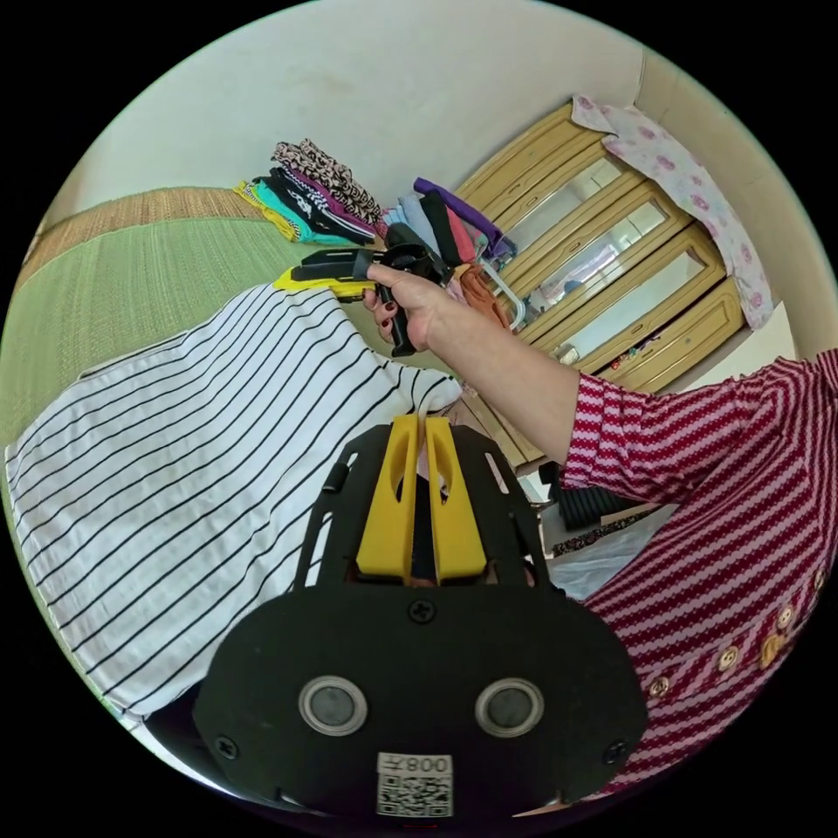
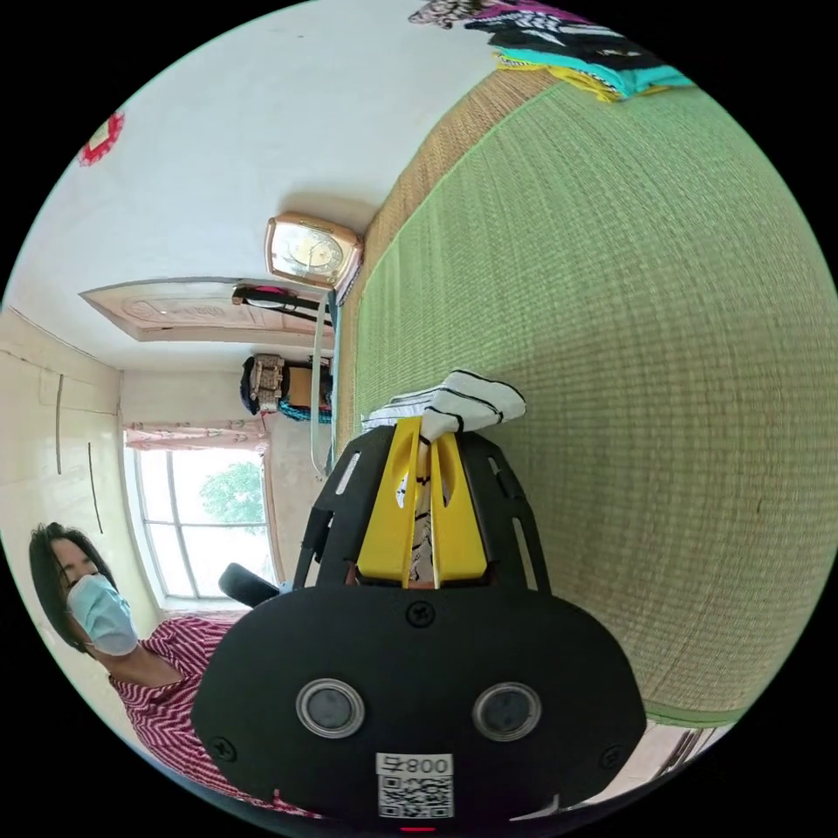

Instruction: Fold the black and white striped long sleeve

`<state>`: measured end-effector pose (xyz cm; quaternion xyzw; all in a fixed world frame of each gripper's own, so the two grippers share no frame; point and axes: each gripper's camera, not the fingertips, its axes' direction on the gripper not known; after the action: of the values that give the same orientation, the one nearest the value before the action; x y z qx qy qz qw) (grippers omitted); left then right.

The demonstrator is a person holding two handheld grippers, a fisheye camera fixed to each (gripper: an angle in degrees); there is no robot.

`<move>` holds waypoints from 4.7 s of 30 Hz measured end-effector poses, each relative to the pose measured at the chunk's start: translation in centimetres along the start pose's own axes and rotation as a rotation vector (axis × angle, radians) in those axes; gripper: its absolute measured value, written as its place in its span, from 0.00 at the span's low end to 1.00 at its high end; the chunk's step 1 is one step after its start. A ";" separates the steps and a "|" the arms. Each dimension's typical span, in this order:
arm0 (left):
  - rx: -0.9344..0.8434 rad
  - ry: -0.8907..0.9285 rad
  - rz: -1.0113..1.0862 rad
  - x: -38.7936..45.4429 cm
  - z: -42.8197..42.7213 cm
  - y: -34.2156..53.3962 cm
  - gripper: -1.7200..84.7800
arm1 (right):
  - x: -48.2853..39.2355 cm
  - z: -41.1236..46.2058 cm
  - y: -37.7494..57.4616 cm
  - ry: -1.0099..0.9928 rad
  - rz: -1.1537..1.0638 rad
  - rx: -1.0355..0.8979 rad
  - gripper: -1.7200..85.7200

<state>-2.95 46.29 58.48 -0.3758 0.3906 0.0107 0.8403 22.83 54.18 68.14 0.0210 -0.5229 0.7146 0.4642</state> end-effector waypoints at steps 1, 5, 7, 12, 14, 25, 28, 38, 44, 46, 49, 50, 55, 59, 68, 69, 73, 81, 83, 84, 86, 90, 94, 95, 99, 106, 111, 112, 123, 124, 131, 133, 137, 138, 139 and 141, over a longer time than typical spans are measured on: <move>0.020 0.006 -0.013 -0.7 -1.2 0.7 0.03 | -0.6 0.8 0.2 0.001 -0.016 0.001 0.03; 0.094 0.018 -0.073 -3.4 -5.8 3.9 0.03 | -2.6 3.8 0.6 -0.001 -0.069 0.000 0.03; 0.126 0.012 -0.105 -4.7 -7.8 5.6 0.03 | -4.1 6.3 0.9 0.017 -0.107 -0.010 0.03; 0.213 0.005 -0.230 -8.7 -12.8 10.7 0.03 | -6.8 12.5 1.3 0.059 -0.179 -0.051 0.02; 0.255 -0.006 -0.295 -10.9 -15.0 13.3 0.03 | -7.5 15.2 1.3 0.086 -0.199 -0.074 0.02; 0.355 -0.021 -0.530 -19.5 -21.3 22.6 0.03 | -7.3 32.5 1.1 0.244 -0.240 -0.239 0.02; 0.361 -0.009 -0.586 -21.8 -22.2 24.3 0.03 | -6.2 36.2 0.7 0.297 -0.232 -0.274 0.02; 0.403 0.036 -0.684 -27.1 -25.2 28.7 0.03 | -2.4 45.1 0.0 0.382 -0.222 -0.359 0.02; 0.417 0.062 -0.751 -30.0 -26.2 30.9 0.03 | 0.3 48.0 -0.5 0.399 -0.210 -0.382 0.03; 0.427 0.067 -0.772 -30.7 -26.4 31.5 0.04 | 1.6 49.1 -0.7 0.405 -0.197 -0.393 0.03; 0.434 0.087 -0.801 -31.7 -26.8 32.3 0.04 | 3.3 50.4 -1.1 0.396 -0.174 -0.409 0.04; 0.442 0.090 -0.807 -32.0 -27.1 32.7 0.04 | 3.5 50.6 -1.1 0.393 -0.172 -0.413 0.04; 0.458 0.070 -0.814 -32.7 -28.3 33.8 0.04 | 5.5 52.2 -1.6 0.398 -0.164 -0.441 0.06; 0.468 0.057 -0.805 -32.9 -29.0 34.4 0.05 | 6.2 51.7 -1.7 0.336 -0.168 -0.439 0.09; 0.458 -0.018 -0.749 -32.3 -30.1 34.1 0.06 | 7.5 49.8 -2.1 0.271 -0.225 -0.418 0.05; 0.457 -0.029 -0.739 -32.2 -30.2 34.0 0.06 | 7.7 49.8 -2.1 0.266 -0.230 -0.416 0.05; 0.397 -0.100 -0.637 -31.3 -30.2 31.9 0.08 | 9.2 50.5 -2.5 0.278 -0.223 -0.431 0.04; 0.209 -0.233 -0.654 -32.1 -28.5 29.7 0.03 | 12.5 51.5 -4.3 0.326 -0.185 -0.458 0.03; 0.217 -0.262 -0.666 -31.8 -29.0 30.2 0.03 | 12.3 50.9 -4.4 0.317 -0.205 -0.442 0.03; 0.221 -0.262 -0.669 -31.8 -29.1 30.3 0.03 | 12.0 50.3 -4.4 0.314 -0.221 -0.430 0.03; 0.256 -0.234 -0.651 -31.5 -29.6 30.7 0.04 | 11.6 49.3 -4.1 0.294 -0.247 -0.425 0.04; 0.261 -0.223 -0.559 -30.7 -29.6 29.7 0.08 | 10.5 47.8 -1.7 0.331 -0.331 -0.427 0.10; 0.134 -0.252 -0.517 -31.0 -27.7 27.4 0.07 | 10.5 50.1 -0.6 0.476 -0.378 -0.510 0.11; 0.100 -0.268 -0.529 -31.2 -27.3 27.0 0.05 | 10.5 50.5 -0.6 0.487 -0.378 -0.520 0.10; 0.115 -0.263 -0.529 -30.9 -27.9 26.8 0.03 | 10.4 51.7 -1.4 0.514 -0.372 -0.553 0.05; 0.129 -0.282 -0.589 -31.2 -28.9 27.8 0.03 | 11.4 49.4 -3.7 0.411 -0.286 -0.463 0.03; 0.136 -0.266 -0.613 -31.5 -28.9 28.0 0.03 | 12.5 49.2 -4.7 0.320 -0.239 -0.473 0.03; 0.142 -0.268 -0.613 -31.3 -29.0 28.0 0.03 | 12.1 48.3 -4.9 0.289 -0.249 -0.454 0.03; 0.189 -0.228 -0.479 -28.6 -29.3 25.0 0.02 | 11.8 43.9 -5.7 0.376 -0.290 -0.409 0.02; 0.131 -0.263 -0.499 -29.3 -28.4 24.4 0.02 | 12.4 44.7 -6.1 0.416 -0.275 -0.417 0.02; 0.083 -0.284 -0.601 -31.1 -27.7 25.2 0.02 | 11.9 43.2 -7.0 0.331 -0.265 -0.384 0.03; 0.081 -0.284 -0.601 -31.1 -27.8 25.1 0.02 | 11.1 41.0 -6.0 0.342 -0.299 -0.357 0.03; 0.074 -0.283 -0.595 -31.0 -27.8 24.8 0.02 | 11.4 38.1 -4.4 0.443 -0.318 -0.336 0.07; 0.073 -0.282 -0.594 -31.0 -27.8 24.8 0.02 | 11.6 37.4 -4.0 0.485 -0.318 -0.334 0.08; 0.072 -0.278 -0.596 -31.1 -27.8 24.7 0.02 | 11.7 36.9 -3.8 0.512 -0.320 -0.333 0.09; 0.072 -0.274 -0.598 -31.1 -27.8 24.7 0.02 | 11.6 36.7 -3.7 0.548 -0.327 -0.330 0.10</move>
<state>-50.31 54.75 52.34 -0.4388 0.1465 -0.1997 0.8638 2.05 33.59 93.41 -0.1632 -0.4770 0.5158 0.6926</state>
